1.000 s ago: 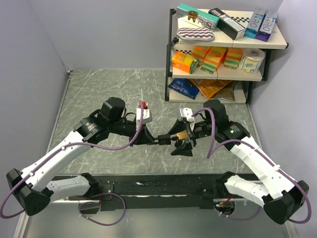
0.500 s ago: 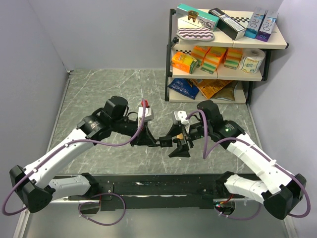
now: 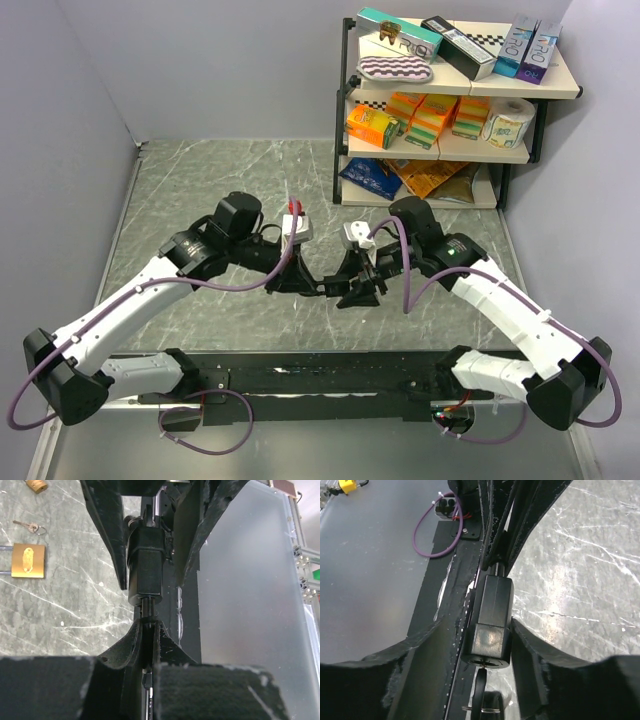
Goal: Lock with the key
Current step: Lock the lock.
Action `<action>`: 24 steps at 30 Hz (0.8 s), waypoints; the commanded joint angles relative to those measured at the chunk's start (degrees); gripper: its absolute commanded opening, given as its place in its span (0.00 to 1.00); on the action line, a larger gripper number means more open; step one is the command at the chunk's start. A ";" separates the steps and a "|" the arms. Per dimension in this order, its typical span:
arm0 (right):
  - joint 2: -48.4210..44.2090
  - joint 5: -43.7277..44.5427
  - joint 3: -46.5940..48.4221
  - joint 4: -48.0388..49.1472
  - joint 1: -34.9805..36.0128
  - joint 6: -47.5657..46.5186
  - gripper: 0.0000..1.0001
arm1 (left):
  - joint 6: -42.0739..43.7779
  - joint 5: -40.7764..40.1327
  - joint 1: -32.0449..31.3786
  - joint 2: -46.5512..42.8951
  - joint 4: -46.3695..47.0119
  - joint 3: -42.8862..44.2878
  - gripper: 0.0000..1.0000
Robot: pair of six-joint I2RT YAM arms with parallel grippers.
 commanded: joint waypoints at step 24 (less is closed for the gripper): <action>-0.20 -7.25 2.03 14.88 -4.57 21.58 0.00 | -10.84 4.95 9.70 -4.03 6.15 -1.07 0.69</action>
